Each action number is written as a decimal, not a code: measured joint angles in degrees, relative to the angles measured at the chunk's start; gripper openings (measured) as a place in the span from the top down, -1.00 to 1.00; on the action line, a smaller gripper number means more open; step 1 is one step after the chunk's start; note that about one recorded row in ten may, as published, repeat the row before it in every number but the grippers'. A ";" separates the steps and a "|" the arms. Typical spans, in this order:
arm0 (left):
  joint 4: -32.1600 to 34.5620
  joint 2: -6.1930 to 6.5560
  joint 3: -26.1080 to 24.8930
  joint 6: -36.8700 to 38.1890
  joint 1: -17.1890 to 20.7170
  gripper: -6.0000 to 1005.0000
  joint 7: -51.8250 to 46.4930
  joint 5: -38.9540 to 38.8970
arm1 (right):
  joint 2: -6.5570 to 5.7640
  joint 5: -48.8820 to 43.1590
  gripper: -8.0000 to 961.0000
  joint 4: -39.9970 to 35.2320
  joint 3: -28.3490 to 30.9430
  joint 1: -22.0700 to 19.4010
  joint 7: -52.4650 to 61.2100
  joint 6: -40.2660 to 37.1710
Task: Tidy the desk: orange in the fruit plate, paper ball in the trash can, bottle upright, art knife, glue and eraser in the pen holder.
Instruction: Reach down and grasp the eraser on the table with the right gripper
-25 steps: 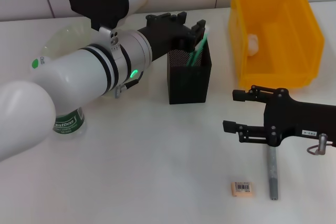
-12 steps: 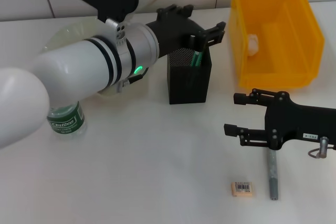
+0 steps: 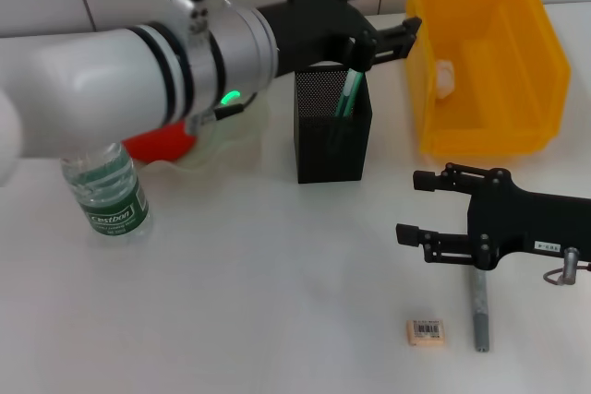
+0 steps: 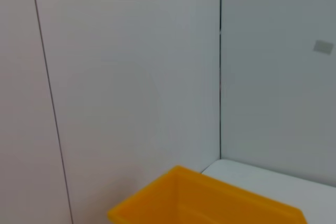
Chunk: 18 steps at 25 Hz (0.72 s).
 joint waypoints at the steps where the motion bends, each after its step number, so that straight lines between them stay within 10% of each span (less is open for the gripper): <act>1: 1.49 0.02 -0.76 1.24 0.57 -0.58 0.41 -0.02 | 0.00 0.00 -0.60 0.02 0.00 -0.07 0.00 0.01; 18: 13.75 0.09 -15.08 31.39 5.37 -0.56 14.08 -11.37 | -0.17 -0.33 -0.60 -0.66 0.00 -0.59 1.66 0.15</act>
